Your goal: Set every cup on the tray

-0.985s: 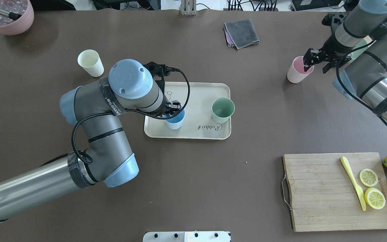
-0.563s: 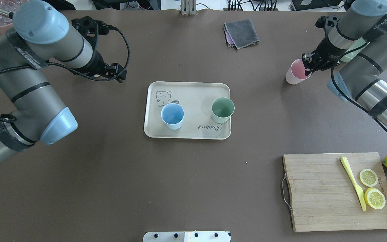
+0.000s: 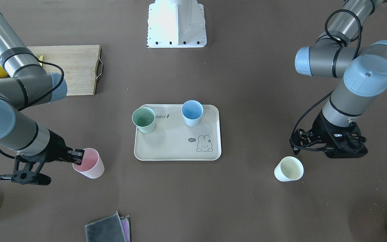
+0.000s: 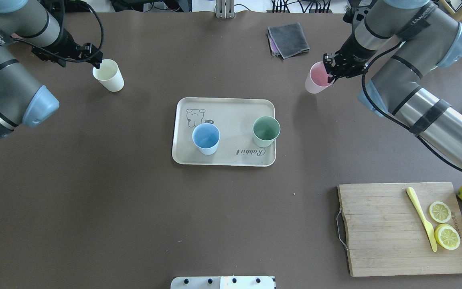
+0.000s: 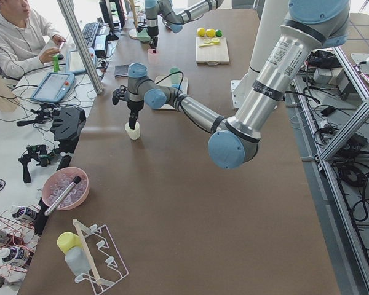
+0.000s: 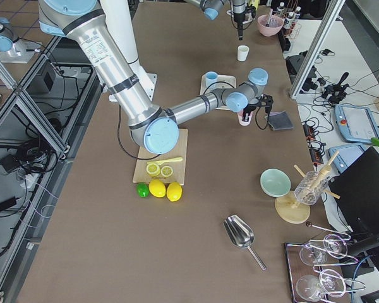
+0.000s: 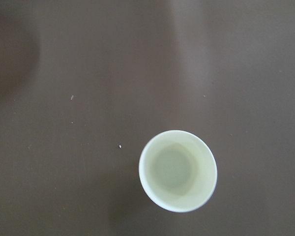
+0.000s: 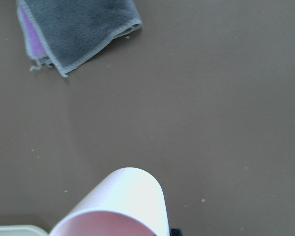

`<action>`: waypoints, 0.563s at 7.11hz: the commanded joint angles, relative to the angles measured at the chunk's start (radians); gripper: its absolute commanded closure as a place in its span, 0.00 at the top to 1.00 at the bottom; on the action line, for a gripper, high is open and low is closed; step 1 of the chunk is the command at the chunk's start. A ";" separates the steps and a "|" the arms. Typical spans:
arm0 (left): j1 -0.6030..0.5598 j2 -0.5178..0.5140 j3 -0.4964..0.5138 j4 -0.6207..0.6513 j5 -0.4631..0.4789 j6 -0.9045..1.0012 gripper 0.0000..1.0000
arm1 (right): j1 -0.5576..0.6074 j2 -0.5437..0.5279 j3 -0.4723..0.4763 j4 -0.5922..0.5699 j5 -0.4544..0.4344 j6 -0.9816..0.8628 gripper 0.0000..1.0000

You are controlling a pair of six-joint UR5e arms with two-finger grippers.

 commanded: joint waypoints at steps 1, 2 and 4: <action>-0.008 -0.051 0.137 -0.075 -0.008 -0.004 0.98 | -0.102 0.058 0.027 0.002 -0.005 0.126 0.00; -0.008 -0.056 0.197 -0.148 -0.008 -0.006 0.98 | -0.142 0.069 0.029 0.003 -0.014 0.146 0.00; 0.001 -0.079 0.233 -0.168 -0.007 -0.038 0.98 | -0.176 0.079 0.030 0.003 -0.017 0.146 0.00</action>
